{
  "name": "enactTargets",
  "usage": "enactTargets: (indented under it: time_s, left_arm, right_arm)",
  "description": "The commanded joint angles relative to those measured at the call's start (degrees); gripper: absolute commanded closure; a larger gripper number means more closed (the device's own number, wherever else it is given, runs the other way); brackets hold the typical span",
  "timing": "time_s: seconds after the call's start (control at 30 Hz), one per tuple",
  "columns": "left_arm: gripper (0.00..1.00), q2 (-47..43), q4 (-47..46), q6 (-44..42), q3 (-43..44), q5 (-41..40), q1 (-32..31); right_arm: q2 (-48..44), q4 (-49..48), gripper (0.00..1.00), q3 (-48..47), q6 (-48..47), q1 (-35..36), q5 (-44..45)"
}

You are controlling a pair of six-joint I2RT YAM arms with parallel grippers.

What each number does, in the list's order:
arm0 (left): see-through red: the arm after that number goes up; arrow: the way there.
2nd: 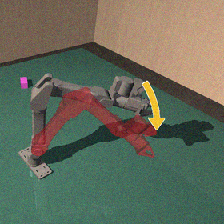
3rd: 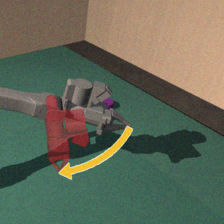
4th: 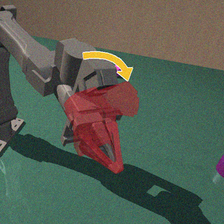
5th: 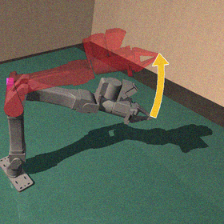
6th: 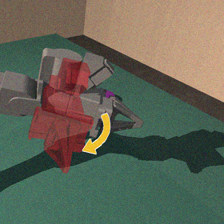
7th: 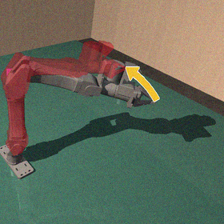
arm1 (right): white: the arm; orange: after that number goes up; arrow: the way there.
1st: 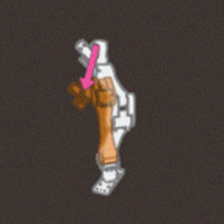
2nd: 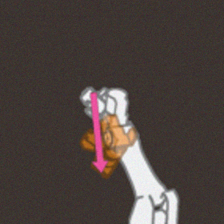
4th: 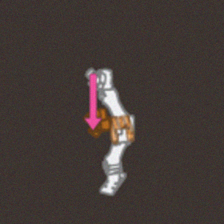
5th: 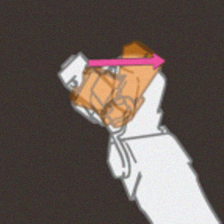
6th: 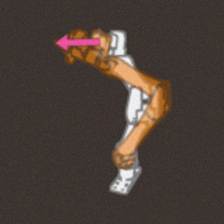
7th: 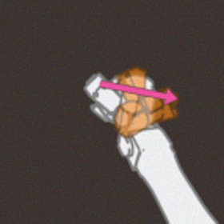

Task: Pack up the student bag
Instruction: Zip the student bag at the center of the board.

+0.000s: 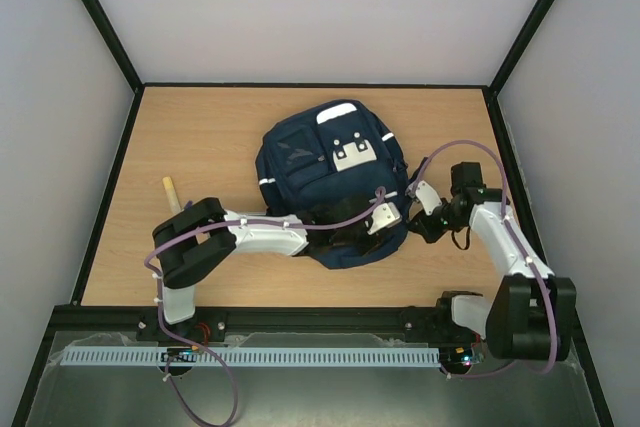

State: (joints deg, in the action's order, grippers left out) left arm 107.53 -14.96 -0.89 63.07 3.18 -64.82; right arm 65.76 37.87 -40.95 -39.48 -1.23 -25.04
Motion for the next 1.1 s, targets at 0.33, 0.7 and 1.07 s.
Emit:
enactTargets:
  time_s: [0.33, 0.7, 1.07]
  left_arm:
    - [0.98, -9.6, 4.8, 0.8, -7.7, -1.3, -4.5]
    - [0.98, -16.5, 15.1, 1.3, -13.7, -1.7, -10.0]
    - [0.98, -21.3, 14.6, 2.9, -18.9, -5.0, -11.3]
  right_arm:
    - [10.9, -1.9, 0.99, -8.4, 1.0, -5.2, 4.1]
    - [14.2, -4.9, 0.99, -8.0, 0.6, -5.4, 6.9]
    - [19.6, -5.5, 0.99, -14.2, 2.8, -5.4, 6.1]
